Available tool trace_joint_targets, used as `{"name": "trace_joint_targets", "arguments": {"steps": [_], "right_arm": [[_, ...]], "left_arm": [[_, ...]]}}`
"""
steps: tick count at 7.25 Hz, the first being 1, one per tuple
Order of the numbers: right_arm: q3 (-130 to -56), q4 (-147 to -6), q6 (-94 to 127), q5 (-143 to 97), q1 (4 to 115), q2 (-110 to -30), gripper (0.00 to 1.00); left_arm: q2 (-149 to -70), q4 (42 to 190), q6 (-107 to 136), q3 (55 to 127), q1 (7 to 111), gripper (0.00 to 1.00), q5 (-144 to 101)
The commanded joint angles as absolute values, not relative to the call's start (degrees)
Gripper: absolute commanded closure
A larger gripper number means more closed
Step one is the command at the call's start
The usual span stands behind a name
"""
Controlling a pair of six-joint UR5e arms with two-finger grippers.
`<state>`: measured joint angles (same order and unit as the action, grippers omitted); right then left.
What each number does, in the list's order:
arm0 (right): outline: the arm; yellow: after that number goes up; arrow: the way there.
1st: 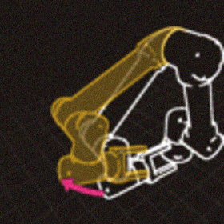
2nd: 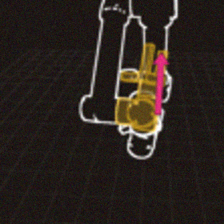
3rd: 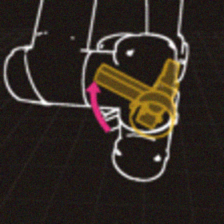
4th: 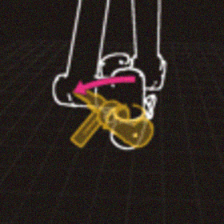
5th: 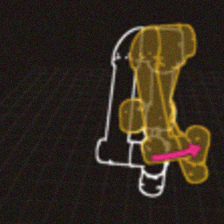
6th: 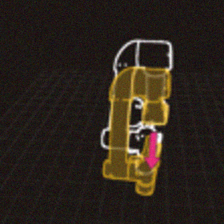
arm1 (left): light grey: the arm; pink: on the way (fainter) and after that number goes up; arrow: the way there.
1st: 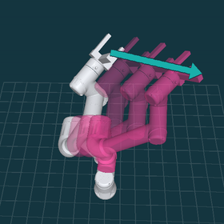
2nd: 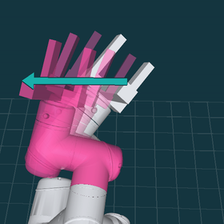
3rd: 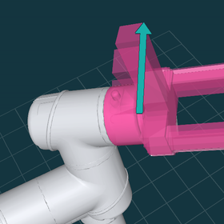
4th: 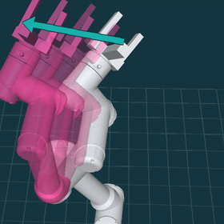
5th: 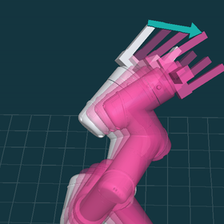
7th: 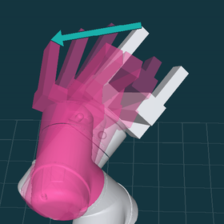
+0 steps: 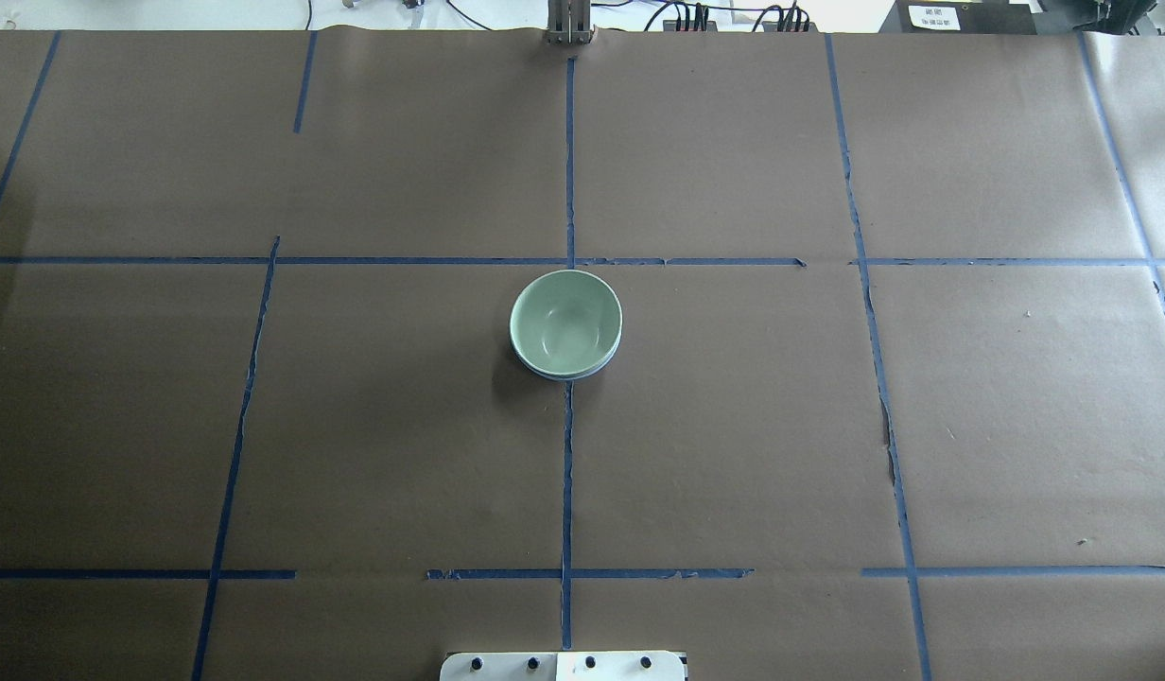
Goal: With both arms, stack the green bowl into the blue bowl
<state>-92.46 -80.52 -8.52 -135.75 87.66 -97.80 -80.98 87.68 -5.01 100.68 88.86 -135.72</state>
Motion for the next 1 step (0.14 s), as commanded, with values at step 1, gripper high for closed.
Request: {"name": "trace_joint_targets", "arguments": {"steps": [1], "right_arm": [[-92.4, -80.5, -8.5, -135.8, 87.6, -97.7, 0.00]], "left_arm": [[-80.9, 87.7, -5.1, 100.6, 88.9, 0.00, -135.7]]}}
